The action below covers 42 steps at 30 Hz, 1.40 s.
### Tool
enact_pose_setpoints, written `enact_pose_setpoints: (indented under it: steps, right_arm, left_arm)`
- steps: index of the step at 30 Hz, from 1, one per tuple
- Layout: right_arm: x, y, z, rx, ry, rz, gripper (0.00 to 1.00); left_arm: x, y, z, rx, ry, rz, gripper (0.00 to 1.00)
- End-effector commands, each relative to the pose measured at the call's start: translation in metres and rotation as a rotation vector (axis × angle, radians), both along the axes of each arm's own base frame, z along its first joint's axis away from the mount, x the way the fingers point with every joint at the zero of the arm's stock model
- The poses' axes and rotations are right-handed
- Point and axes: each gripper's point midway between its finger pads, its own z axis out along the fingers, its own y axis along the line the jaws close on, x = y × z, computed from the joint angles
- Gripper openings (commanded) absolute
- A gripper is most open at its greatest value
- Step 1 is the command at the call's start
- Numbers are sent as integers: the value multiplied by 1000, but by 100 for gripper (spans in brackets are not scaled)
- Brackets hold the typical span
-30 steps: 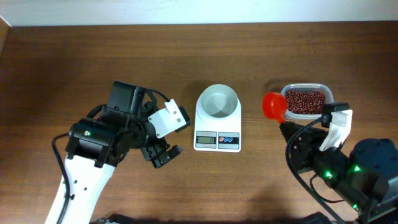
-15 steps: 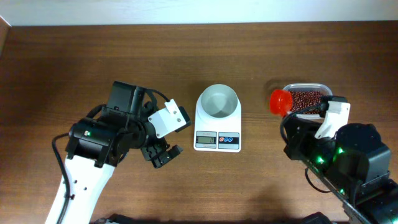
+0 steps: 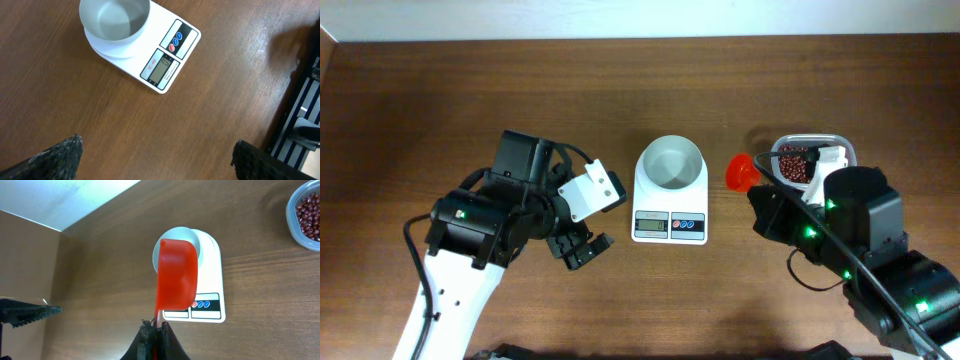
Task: Scoop and weigh 50g on scale
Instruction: 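Dip the red scoop into the red beans with the right gripper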
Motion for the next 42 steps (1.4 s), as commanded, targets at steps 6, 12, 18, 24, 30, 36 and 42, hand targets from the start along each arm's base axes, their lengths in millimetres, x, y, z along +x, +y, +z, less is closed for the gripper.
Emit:
enact_pose_setpoints:
  steps: [6,12,18,24,30,36,42]
  right_arm:
    - [-5,-60,2,-323,-103,-130,4]
    - [-20,-94,-16,-573,-44,-131,4]
    - [11,-91,-11,-729,-88,-53,4]
    - [83,-151,-46,-930,259,-9,4]
    - [116,-147,-121,-986,435,141,4]
    - [126,-171,-161,-985,541,165,4]
    - [125,-191,-167,-922,552,167,4]
  left_arm:
    - [2,-2,6,-16,-11,-10,99]
    - [2,-2,6,-16,-11,-11,99]
    - [2,-2,6,-16,-11,-11,99]
    - [2,-2,6,-16,-11,-11,99]
    - [2,-2,6,-16,-11,-11,99]
    - [2,-2,6,-16,-11,-11,99]
    - [2,-2,6,-16,-11,-11,99]
